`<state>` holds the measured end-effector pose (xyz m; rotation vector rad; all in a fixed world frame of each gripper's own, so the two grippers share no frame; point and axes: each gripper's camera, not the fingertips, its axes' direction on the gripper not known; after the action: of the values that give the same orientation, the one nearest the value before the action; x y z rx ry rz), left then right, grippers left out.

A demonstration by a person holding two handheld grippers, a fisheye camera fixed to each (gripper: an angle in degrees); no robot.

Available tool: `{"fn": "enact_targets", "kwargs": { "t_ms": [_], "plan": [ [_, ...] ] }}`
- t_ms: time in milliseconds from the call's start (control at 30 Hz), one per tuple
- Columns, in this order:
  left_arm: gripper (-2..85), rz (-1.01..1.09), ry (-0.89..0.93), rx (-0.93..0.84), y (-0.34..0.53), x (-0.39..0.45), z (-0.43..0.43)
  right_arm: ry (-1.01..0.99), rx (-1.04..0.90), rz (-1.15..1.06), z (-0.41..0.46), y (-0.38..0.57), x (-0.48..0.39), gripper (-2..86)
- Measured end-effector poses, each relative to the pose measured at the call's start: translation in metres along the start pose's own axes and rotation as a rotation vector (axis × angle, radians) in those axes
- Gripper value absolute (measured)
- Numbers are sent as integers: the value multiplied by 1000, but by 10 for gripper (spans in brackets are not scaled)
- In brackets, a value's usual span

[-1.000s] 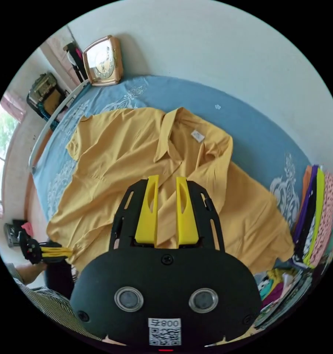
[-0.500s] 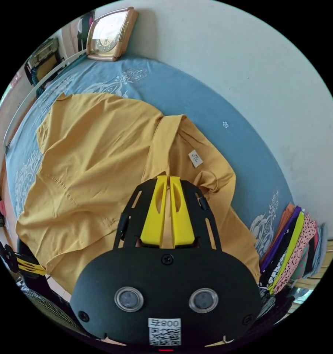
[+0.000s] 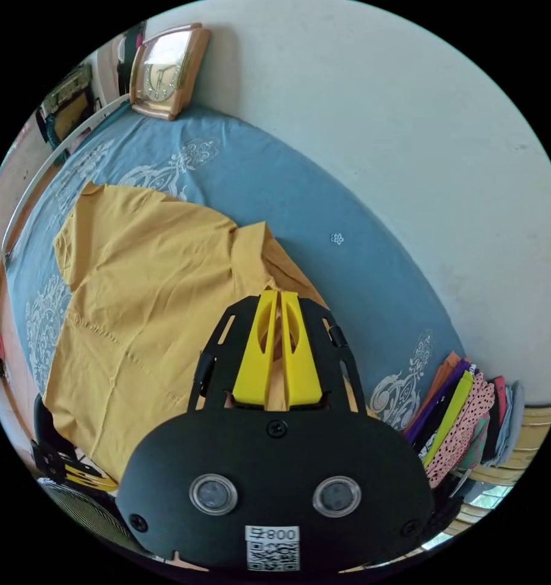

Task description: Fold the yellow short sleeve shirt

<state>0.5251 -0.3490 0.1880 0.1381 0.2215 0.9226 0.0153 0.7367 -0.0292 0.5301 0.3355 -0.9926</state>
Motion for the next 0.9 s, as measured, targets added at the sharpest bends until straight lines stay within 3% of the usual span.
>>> {"fn": "enact_targets", "kwargs": {
  "t_ms": [433,900],
  "plan": [
    [39,-58,57,10,-51,-36,53,-72,-114,113,63,-16,34,39],
    [64,-13,9,68,-95,-32,66,-213,15,257,22,80,115,59]
  ]
}}
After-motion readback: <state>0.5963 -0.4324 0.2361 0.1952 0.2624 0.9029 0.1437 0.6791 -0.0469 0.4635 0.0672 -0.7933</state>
